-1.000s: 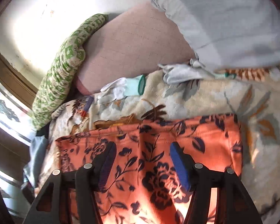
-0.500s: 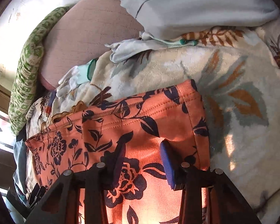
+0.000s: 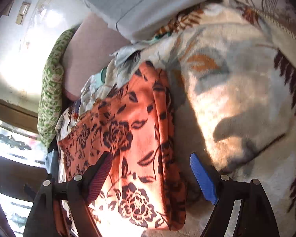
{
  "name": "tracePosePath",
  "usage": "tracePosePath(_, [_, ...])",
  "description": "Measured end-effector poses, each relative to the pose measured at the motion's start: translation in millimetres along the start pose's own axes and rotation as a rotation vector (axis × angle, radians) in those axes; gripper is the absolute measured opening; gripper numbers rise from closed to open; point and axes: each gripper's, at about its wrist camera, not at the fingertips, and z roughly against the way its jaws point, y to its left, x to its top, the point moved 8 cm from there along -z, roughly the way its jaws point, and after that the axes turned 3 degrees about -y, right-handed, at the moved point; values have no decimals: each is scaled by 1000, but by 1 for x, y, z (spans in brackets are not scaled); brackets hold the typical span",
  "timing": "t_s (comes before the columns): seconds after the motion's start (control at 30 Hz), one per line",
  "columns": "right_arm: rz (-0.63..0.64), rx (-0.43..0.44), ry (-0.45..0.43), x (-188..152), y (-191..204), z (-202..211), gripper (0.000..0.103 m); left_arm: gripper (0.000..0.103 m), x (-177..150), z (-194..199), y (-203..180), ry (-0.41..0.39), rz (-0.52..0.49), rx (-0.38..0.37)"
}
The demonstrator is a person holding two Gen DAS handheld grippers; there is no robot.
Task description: Fold small clothes
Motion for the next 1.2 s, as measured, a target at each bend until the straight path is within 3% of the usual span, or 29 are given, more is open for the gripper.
tracePosePath(0.07, [12,65,30,-10,4,-8,84,97,1,-12,6,49,110,-73])
tracePosePath(0.13, [16,88,46,-14,5,-16,84,97,3,-27,2,112,156,-131])
tracePosePath(0.23, [0,125,58,-17,4,-29,85,96,-1,-49,3,185,176,-109])
tracePosePath(0.3, [-8,157,52,-16,5,-30,85,91,-17,-65,2,311,233,-157])
tracePosePath(0.4, [-43,214,58,-17,6,-30,85,85,-22,-64,-2,319,210,-168])
tracePosePath(0.47, [-41,250,69,-17,10,-27,85,76,-24,-66,0,339,227,-165])
tracePosePath(0.5, [-20,239,76,-17,11,-29,85,57,-24,-68,1,348,228,-151])
tracePosePath(0.53, [-6,211,91,-18,10,-35,85,20,-26,-73,5,372,207,-104])
tracePosePath(0.57, [-8,196,105,-19,6,-38,85,17,-28,-76,7,400,192,-79])
tracePosePath(0.63, [17,164,110,-19,9,-42,81,14,-27,-75,4,405,155,-55])
tracePosePath(0.73, [67,27,169,-24,10,-53,33,12,-23,-70,-11,395,43,47])
tracePosePath(0.83, [99,-22,173,-23,20,-51,27,12,-8,-52,-30,351,-11,89])
tracePosePath(1.03, [170,33,111,-14,71,6,25,12,27,30,-76,219,-100,61])
tracePosePath(1.2, [233,62,68,-33,101,69,25,12,5,107,-83,175,-117,32])
